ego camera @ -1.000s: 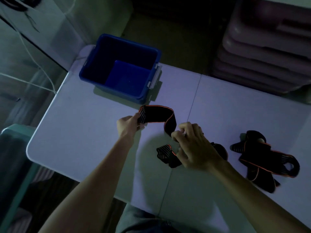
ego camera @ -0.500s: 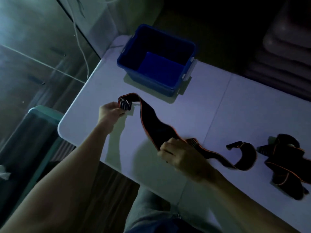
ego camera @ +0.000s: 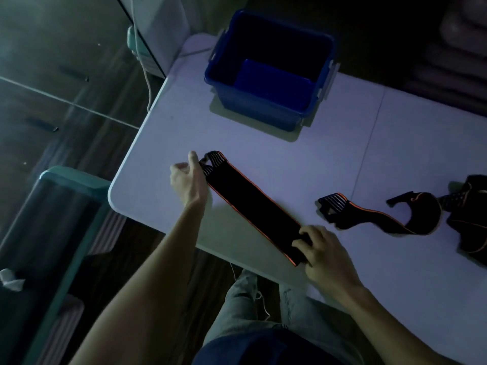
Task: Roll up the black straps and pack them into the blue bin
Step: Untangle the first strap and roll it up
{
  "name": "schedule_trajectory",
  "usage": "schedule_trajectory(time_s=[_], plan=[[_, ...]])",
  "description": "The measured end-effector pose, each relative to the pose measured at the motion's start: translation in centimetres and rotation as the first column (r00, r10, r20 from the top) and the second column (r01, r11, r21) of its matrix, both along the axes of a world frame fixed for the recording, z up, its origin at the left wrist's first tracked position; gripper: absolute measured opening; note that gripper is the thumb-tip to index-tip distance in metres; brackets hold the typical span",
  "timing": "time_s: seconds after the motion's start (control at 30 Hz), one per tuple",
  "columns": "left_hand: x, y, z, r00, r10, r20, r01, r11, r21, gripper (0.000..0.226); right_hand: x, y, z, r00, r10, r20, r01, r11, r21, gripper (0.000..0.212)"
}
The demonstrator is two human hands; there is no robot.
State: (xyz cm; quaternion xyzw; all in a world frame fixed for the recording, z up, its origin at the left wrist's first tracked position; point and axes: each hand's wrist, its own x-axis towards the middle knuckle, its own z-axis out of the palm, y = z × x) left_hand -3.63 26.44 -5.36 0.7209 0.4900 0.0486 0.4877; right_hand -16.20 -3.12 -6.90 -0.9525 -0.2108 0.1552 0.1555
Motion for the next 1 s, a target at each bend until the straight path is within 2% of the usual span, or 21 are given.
schedule_trajectory(time_s=[0.07,0.17,0.27,0.43,0.53,0.6,0.7,0.77,0.83,0.93,1.0], plan=[[-1.2,-0.8,-0.1,0.990,-0.077,-0.122,0.075,0.997,-0.018,0.059,-0.1,0.1,0.3,0.995,-0.084,-0.059,0.081,0.996,-0.048,0.051],[-2.7,-2.3,-0.8,0.955,-0.232,-0.183,0.223,0.972,-0.069,0.047,-0.3,0.2,-0.1,0.991,-0.118,-0.067,0.114,0.992,-0.057,0.048],[-1.1,-3.0,-1.3,0.950,-0.302,-0.083,0.294,0.951,-0.091,0.043,-0.5,1.2,-0.4,0.985,-0.146,-0.092,0.146,0.989,-0.006,0.046],[0.6,-3.2,-1.7,0.879,-0.470,0.084,0.477,0.865,-0.157,0.069,-1.2,2.1,-1.2,0.979,-0.158,-0.130,0.163,0.986,0.028,0.051],[0.1,-3.2,-2.0,0.863,-0.473,0.175,0.503,0.837,-0.217,0.077,-1.6,1.6,-1.1,0.980,-0.165,-0.115,0.168,0.986,0.017,0.048],[-1.1,-3.6,-1.9,0.852,-0.489,0.190,0.518,0.840,-0.163,0.073,-1.8,0.9,-0.9,0.984,-0.152,-0.090,0.151,0.988,-0.020,0.050],[-3.5,-5.2,-1.6,0.829,-0.531,0.176,0.533,0.845,0.039,0.061,-2.2,-0.3,-0.2,0.992,-0.113,-0.059,0.106,0.988,-0.111,0.059],[-5.3,-7.0,-1.3,0.793,-0.581,0.185,0.555,0.813,0.173,0.051,-2.5,-1.3,0.5,0.995,-0.095,-0.003,0.094,0.988,-0.122,0.061],[-6.6,-9.2,-1.0,0.731,-0.656,0.187,0.608,0.751,0.255,0.044,-2.3,-2.8,1.9,0.986,-0.143,0.083,0.151,0.984,-0.094,0.055],[-7.5,-13.1,-0.5,0.642,-0.751,0.155,0.713,0.659,0.238,0.033,-1.0,-6.3,3.6,0.924,-0.312,0.223,0.325,0.945,-0.024,0.054],[-7.5,-16.0,-0.1,0.594,-0.797,0.104,0.779,0.603,0.174,0.023,0.3,-9.5,4.0,0.874,-0.366,0.320,0.409,0.909,-0.080,0.055]])
